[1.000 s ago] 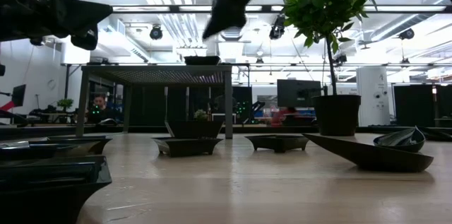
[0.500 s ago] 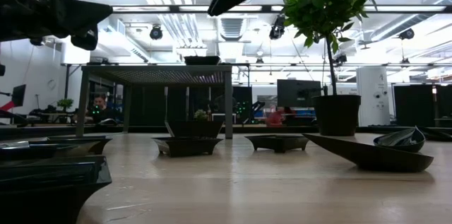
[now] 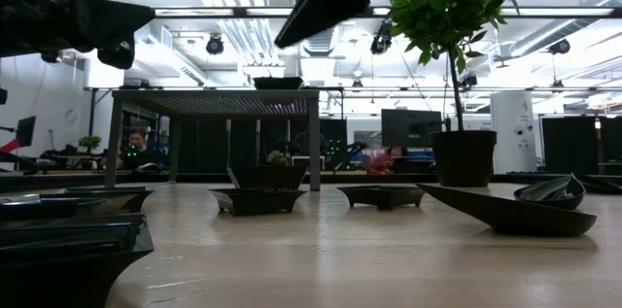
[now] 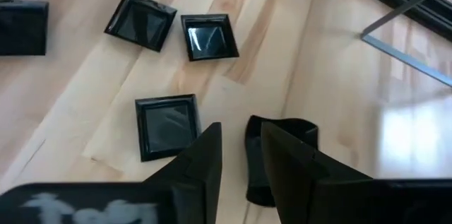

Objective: Pick & Place Mini shaped plates
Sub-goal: Stack the distorted square plate on top of the distorted square plate on the shelf

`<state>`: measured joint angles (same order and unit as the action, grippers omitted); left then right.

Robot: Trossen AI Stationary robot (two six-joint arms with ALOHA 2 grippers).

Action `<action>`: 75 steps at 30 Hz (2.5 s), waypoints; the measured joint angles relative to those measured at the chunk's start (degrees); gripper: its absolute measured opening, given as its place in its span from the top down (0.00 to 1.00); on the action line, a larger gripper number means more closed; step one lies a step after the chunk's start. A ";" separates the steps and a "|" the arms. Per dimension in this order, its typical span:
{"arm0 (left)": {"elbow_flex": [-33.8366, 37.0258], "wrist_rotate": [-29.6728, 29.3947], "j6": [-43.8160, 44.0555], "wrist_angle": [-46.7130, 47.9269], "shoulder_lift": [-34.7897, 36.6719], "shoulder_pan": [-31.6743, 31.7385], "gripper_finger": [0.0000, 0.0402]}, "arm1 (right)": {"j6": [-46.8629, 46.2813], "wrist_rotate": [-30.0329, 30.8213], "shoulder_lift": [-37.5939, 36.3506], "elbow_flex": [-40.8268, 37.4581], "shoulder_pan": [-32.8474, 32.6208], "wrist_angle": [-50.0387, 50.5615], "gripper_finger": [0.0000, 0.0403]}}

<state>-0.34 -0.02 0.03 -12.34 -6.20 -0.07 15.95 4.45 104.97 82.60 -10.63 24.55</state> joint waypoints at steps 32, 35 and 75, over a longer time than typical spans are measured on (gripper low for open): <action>0.00 0.00 0.00 1.44 -0.72 0.00 1.00 | 1.85 1.99 9.50 -6.12 3.76 -11.76 0.81; 0.00 -0.01 0.02 1.44 -0.72 -0.01 1.00 | 1.85 1.93 10.21 -6.18 4.25 -11.70 0.82; 0.00 0.01 0.01 1.88 -0.70 0.00 1.00 | 0.76 -0.46 10.24 -6.89 6.04 -11.62 0.90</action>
<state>-0.34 -0.02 0.04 -10.46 -6.90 -0.07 16.71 3.99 115.21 75.71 -4.59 12.93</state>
